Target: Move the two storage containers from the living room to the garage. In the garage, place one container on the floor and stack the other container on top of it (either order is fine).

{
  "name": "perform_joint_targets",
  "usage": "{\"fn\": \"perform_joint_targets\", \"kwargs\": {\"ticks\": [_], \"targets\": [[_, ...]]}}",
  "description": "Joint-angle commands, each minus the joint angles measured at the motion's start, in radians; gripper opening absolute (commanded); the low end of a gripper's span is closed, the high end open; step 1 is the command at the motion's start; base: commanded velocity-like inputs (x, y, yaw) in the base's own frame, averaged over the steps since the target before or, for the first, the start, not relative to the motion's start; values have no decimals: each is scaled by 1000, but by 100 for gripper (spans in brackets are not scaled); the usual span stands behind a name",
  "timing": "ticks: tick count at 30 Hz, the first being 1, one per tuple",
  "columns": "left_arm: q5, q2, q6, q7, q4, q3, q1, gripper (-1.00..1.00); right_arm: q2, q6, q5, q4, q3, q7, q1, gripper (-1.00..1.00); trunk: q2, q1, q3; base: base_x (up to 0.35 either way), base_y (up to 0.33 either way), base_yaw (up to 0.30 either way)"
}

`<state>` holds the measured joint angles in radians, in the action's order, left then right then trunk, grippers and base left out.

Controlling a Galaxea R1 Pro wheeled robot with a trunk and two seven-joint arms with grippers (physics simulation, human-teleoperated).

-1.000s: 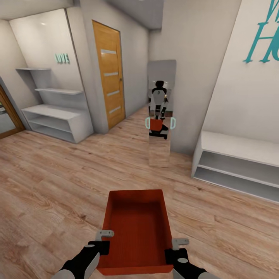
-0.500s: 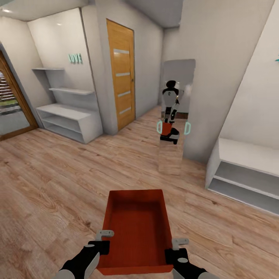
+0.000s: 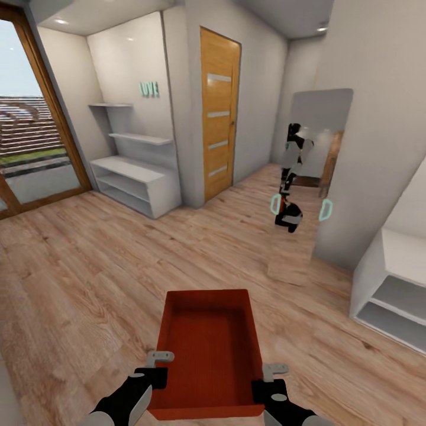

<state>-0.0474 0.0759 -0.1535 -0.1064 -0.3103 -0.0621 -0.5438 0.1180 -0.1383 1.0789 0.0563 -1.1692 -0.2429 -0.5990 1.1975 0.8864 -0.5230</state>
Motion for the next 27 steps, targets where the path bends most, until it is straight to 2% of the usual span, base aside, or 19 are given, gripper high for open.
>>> {"fn": "perform_joint_targets", "kwargs": {"ticks": [1,7,27], "targets": [[3,-11,-7,-9,2,7,0,-100,-26,-27,3,-6,-1,-9,-1,-100,0,1,-1,324,0,279],[3,-11,-6,-9,2,7,0,-100,-26,-27,3,-6,-1,-9,-1,-100,0,1,-1,324,0,214],[3,-11,-7,-9,2,7,0,-100,-26,-27,3,-6,-1,-9,-1,-100,0,1,-1,324,0,6]]}}
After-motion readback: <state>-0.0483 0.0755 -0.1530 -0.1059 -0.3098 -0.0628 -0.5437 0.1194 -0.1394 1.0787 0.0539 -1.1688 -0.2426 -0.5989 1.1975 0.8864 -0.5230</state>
